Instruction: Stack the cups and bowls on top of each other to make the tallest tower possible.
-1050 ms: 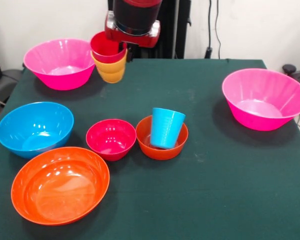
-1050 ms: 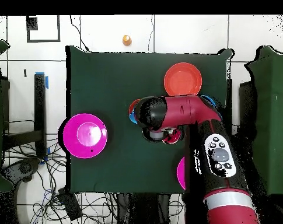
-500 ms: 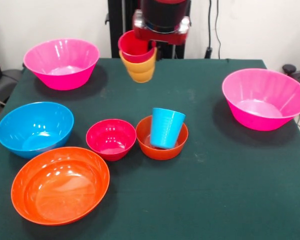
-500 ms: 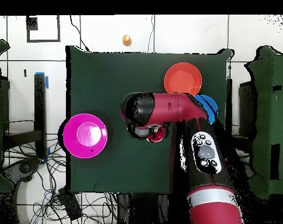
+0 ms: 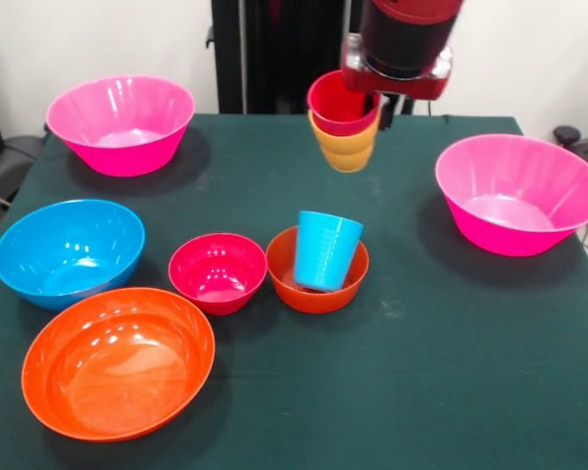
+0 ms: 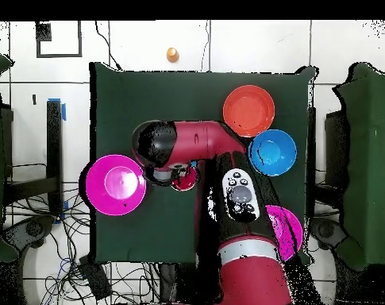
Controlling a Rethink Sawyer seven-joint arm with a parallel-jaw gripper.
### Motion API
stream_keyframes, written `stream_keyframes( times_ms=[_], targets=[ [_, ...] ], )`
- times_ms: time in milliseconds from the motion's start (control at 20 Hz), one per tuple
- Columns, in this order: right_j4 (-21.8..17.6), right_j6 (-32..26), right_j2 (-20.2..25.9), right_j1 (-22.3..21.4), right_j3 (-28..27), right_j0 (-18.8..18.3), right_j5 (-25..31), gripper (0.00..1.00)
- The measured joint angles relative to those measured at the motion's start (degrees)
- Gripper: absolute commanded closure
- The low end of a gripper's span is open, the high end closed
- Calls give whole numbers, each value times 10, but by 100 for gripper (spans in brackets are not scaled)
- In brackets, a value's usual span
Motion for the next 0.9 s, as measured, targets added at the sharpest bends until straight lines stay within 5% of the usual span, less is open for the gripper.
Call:
stream_keyframes(
  times_ms=[350,900],
  targets=[
    [-7,9,-12,22,-31,17,0,100],
    [-89,9,-47,44,-90,12,-21,100]
  ],
)
